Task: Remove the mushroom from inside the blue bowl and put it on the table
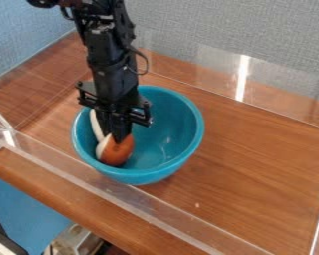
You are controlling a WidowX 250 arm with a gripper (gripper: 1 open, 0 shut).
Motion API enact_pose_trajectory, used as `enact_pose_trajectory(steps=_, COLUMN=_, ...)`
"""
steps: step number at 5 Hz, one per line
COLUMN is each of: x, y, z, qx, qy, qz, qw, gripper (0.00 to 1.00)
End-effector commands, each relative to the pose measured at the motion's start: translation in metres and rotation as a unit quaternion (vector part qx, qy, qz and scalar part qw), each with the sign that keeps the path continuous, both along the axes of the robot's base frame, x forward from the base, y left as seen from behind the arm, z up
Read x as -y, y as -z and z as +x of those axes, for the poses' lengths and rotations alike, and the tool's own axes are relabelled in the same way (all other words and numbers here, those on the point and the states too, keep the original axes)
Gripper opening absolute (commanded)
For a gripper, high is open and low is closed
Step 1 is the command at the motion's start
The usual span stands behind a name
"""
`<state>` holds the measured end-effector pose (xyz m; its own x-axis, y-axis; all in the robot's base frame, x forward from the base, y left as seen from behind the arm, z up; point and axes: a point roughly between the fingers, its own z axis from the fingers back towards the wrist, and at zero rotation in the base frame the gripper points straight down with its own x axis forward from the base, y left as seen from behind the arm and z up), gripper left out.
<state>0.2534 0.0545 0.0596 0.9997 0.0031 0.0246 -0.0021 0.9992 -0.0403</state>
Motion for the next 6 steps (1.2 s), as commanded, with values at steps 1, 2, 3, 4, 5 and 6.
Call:
enact_pose_trajectory(steps=1, x=-0.003, y=-0.007, z=0.001, qx=0.014, qy=-0.010, qz=0.004, qw=0.9998, gripper=0.00)
enact_pose_trajectory(steps=2, x=0.000, y=-0.008, z=0.001, qx=0.015, qy=-0.011, qz=0.003, qw=0.9998, gripper=0.00)
enact_pose_trajectory(steps=3, x=0.002, y=-0.009, z=0.000, qx=0.016, qy=-0.013, qz=0.003, qw=0.9998, gripper=0.00)
enact_pose_trajectory(steps=4, x=0.005, y=-0.010, z=0.000, qx=0.017, qy=-0.014, qz=0.003, qw=0.9998, gripper=0.00)
enact_pose_trajectory(steps=5, x=0.008, y=-0.011, z=0.000, qx=0.017, qy=-0.015, qz=0.003, qw=0.9997, gripper=0.00)
enact_pose_trajectory(steps=6, x=0.009, y=-0.012, z=0.000, qx=0.018, qy=-0.017, qz=0.003, qw=0.9997, gripper=0.00)
